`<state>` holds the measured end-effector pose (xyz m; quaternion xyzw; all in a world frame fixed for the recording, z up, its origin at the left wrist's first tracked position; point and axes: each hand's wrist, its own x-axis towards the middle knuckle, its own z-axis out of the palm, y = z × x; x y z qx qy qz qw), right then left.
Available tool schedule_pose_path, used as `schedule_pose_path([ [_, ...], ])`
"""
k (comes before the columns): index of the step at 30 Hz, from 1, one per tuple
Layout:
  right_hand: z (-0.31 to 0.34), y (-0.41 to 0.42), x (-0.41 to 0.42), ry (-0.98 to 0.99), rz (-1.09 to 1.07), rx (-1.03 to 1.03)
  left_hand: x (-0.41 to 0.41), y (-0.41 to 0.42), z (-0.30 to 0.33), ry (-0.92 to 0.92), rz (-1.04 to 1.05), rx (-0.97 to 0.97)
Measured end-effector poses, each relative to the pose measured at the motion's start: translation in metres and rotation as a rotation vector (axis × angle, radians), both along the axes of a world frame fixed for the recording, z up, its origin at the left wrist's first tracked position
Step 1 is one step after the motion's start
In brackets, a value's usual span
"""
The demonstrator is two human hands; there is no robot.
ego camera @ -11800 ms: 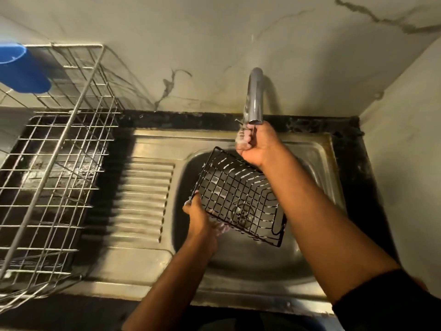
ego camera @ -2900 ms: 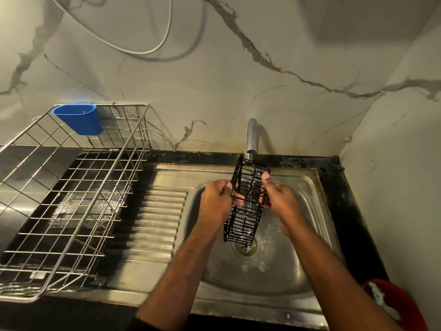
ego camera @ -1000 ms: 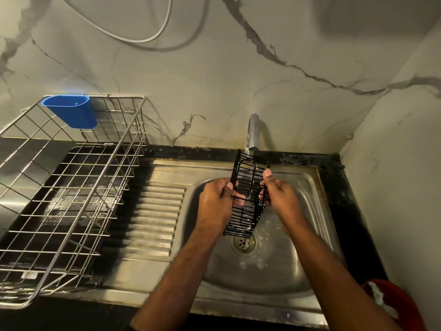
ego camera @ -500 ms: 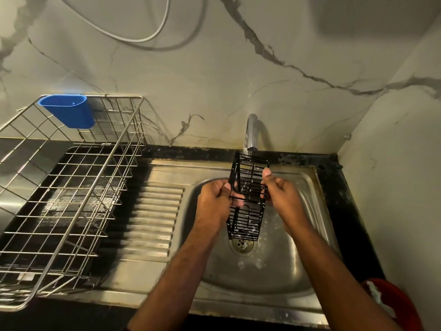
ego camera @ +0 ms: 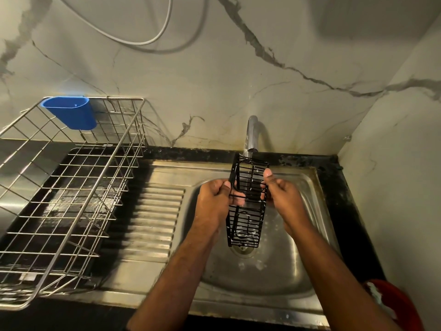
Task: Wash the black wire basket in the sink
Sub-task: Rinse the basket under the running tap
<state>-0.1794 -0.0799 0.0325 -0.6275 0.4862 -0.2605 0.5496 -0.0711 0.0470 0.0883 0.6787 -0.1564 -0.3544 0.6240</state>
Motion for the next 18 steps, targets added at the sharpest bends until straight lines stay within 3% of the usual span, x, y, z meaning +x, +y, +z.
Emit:
schedule_pose_path([
  [18,-0.001,-0.005,-0.007,-0.001,-0.023,0.004,-0.002,-0.007,-0.002,-0.015,-0.042,-0.029],
])
